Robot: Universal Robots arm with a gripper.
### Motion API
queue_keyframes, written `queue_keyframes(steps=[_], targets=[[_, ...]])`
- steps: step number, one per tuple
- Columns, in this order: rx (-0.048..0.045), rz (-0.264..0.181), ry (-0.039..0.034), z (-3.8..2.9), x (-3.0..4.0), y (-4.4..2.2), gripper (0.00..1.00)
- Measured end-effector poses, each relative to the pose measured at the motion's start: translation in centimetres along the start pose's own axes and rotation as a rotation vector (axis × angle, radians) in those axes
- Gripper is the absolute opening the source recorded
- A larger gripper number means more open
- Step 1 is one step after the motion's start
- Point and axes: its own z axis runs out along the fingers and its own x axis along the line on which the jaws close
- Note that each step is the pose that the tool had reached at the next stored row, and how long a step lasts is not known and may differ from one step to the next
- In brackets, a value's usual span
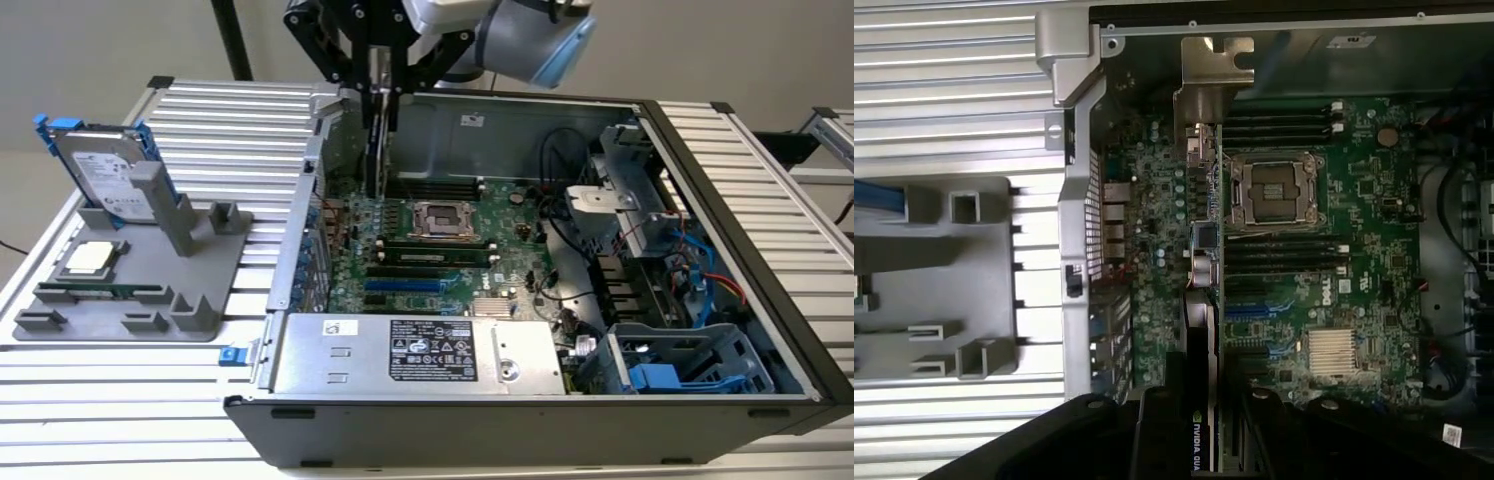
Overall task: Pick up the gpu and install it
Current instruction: 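Pick up the gpu and move the gpu toward the slot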
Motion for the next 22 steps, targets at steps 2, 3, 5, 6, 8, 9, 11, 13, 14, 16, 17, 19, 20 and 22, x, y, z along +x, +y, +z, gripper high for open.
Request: queue_keyframes(steps=[2,3,5,6,8,9,11,13,14,16,17,19,20,22], targets=[[0.0000,0.000,0.0001,0.00,-0.37,0.02,0.00],[0.0001,0.000,0.0002,-0.01,-0.57,0.03,0.00],[0.0000,0.000,0.0002,0.00,-0.94,0.06,0.00],[0.0000,0.000,0.0002,-0.01,-1.12,0.07,0.00],[0.0000,0.000,0.0003,-0.01,-1.51,0.09,0.00],[0.0000,0.000,0.0003,-0.01,-1.71,0.11,0.00],[0.0001,0.000,0.0004,-0.02,-2.11,0.13,0.00],[0.0001,0.000,0.0004,-0.02,-2.52,0.16,0.00],[0.0001,0.000,0.0005,-0.02,-2.75,0.17,0.00],[0.0001,0.000,0.0006,-0.03,-3.20,0.20,0.00],[0.0000,0.000,0.0006,-0.03,-3.42,0.22,0.00],[0.0001,0.000,0.0007,-0.03,-3.87,0.24,0.00],[0.0000,0.000,0.0007,-0.03,-4.07,0.25,0.00],[0.0001,0.000,0.0008,-0.03,-4.52,0.28,0.00]])
